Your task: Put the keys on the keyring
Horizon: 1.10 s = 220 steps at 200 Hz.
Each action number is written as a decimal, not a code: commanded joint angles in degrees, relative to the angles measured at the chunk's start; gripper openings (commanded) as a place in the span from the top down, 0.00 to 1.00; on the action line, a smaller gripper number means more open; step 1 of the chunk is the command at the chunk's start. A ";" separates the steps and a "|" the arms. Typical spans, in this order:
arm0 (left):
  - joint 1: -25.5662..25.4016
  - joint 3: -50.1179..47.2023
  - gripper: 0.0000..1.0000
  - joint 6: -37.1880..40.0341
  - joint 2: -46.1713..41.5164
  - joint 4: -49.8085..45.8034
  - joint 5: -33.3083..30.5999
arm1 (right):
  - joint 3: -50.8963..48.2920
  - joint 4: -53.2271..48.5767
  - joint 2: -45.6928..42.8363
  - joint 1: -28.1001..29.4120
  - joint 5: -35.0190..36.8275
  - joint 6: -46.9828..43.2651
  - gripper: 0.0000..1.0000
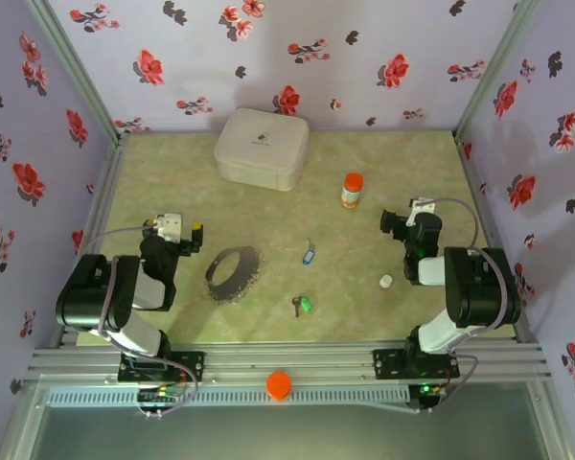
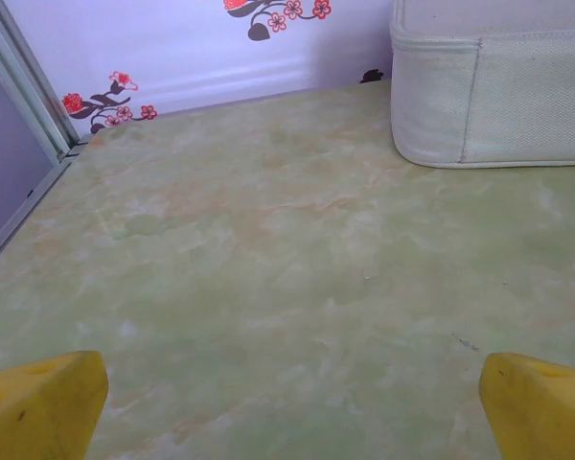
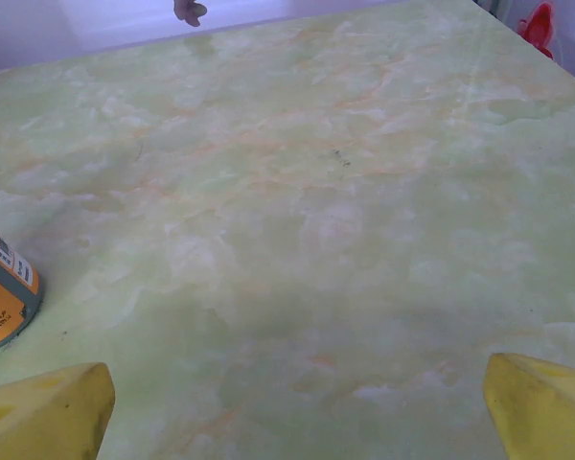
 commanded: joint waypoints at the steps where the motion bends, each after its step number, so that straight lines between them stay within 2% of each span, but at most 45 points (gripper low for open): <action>1: 0.32 -0.28 0.00 0.86 0.05 2.39 0.80 | 1.16 0.78 -0.28 0.38 0.86 0.15 0.01; 172: 0.40 0.44 0.00 -0.24 0.31 1.95 -2.16 | 1.16 0.82 -0.33 0.38 1.10 0.40 0.01; 202: 0.32 0.12 0.00 -2.12 -1.61 2.10 -7.00 | 0.66 1.21 -1.48 0.42 0.63 -0.01 0.01; 220: 0.31 -2.26 0.00 -3.35 -7.07 1.78 -10.56 | 1.53 -5.38 -7.32 0.38 0.51 -0.07 0.01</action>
